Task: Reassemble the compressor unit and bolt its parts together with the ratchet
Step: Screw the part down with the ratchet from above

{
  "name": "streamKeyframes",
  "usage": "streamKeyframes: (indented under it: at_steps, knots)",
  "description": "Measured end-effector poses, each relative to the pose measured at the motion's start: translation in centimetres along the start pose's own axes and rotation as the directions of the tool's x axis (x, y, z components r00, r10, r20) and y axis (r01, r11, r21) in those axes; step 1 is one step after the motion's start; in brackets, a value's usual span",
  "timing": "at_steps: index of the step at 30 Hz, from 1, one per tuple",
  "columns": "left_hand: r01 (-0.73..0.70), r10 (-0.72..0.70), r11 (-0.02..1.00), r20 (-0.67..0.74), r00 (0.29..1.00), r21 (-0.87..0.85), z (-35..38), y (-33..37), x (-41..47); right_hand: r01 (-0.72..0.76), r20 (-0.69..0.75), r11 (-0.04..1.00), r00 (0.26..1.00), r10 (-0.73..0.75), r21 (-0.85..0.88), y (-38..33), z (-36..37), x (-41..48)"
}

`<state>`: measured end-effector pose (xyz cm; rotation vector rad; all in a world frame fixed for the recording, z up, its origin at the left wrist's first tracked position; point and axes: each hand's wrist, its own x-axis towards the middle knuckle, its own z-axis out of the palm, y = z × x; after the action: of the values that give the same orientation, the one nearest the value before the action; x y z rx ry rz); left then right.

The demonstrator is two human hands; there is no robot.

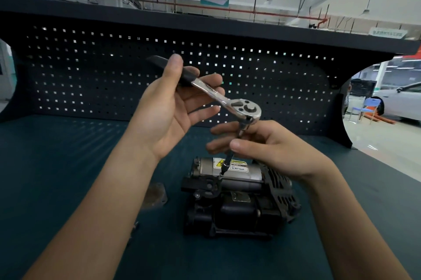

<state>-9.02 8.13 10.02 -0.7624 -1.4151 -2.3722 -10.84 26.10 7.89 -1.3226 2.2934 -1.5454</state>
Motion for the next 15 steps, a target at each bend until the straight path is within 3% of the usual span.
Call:
streamKeyframes:
  at_steps: [4, 6, 8, 10, 11, 12, 14, 15]
  knots:
    - [-0.068, 0.058, 0.979, -0.055, 0.997, -0.194, -0.4, 0.9, -0.4, 0.038, -0.126, 0.982, 0.99, -0.062, -0.183, -0.1, 0.5, 0.2]
    - [-0.144, 0.13, 0.967, -0.077, 0.989, -0.21, 0.3, 1.4, -1.2, 0.023, -0.184, 0.975, 0.981, -0.064, -0.22, 0.0, 0.6, 0.3]
    - [-0.193, 0.184, 0.978, -0.106, 0.977, -0.083, 1.7, 0.7, -1.3, -0.001, -0.24, 0.978, 0.97, -0.051, -0.211, 0.1, 0.6, 0.5]
    - [-0.237, 0.258, 0.958, -0.121, 0.959, 0.161, 4.1, -0.2, -1.9, -0.008, -0.279, 0.987, 0.96, -0.038, -0.16, -0.2, 0.7, 0.3]
    - [-0.335, 0.381, 0.881, -0.081, 0.921, 0.334, 5.0, -0.6, -2.4, 0.005, -0.297, 0.991, 0.954, -0.044, -0.133, 0.1, 0.5, -0.1]
    - [-0.519, 0.555, 0.714, 0.073, 0.829, 0.471, 5.8, -1.0, -3.0, 0.011, -0.297, 0.994, 0.954, -0.043, -0.109, 0.1, 0.5, -0.4]
    - [-0.814, 0.728, 0.272, 0.443, 0.523, 0.513, 6.1, -2.5, -4.4, 0.006, -0.319, 0.997, 0.947, -0.03, -0.076, -0.1, 0.6, -0.8]
    - [-0.842, 0.736, 0.212, 0.486, 0.472, 0.497, 5.7, -2.8, -4.6, 0.034, -0.335, 0.997, 0.941, -0.055, -0.069, -0.2, 0.4, -0.7]
